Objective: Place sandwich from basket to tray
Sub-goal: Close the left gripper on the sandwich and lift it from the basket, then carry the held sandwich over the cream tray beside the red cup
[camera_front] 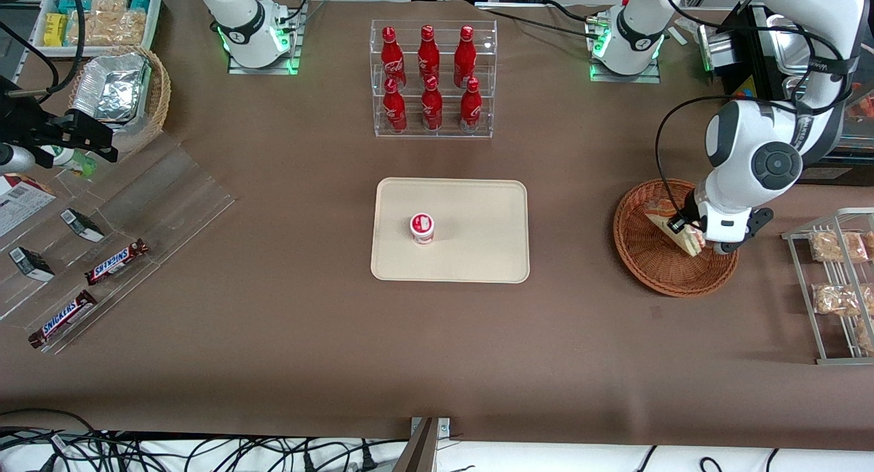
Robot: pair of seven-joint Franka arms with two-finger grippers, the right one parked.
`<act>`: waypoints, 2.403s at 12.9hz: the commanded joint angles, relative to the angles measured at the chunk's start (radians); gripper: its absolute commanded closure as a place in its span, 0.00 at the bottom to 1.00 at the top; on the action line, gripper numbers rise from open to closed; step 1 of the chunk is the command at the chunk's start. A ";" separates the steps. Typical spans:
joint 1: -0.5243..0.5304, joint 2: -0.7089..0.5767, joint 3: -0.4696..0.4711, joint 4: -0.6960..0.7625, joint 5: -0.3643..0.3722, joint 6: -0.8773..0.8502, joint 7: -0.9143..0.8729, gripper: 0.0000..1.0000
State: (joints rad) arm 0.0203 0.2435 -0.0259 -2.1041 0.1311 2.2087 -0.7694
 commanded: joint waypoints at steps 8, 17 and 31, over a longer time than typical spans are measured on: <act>-0.008 0.003 -0.302 0.329 0.030 -0.357 0.070 0.68; -0.175 0.151 -0.447 0.332 0.101 -0.222 0.059 0.66; -0.319 0.401 -0.445 0.392 0.363 0.000 -0.223 0.66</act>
State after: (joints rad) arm -0.2934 0.6203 -0.4701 -1.7609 0.4679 2.2200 -0.9746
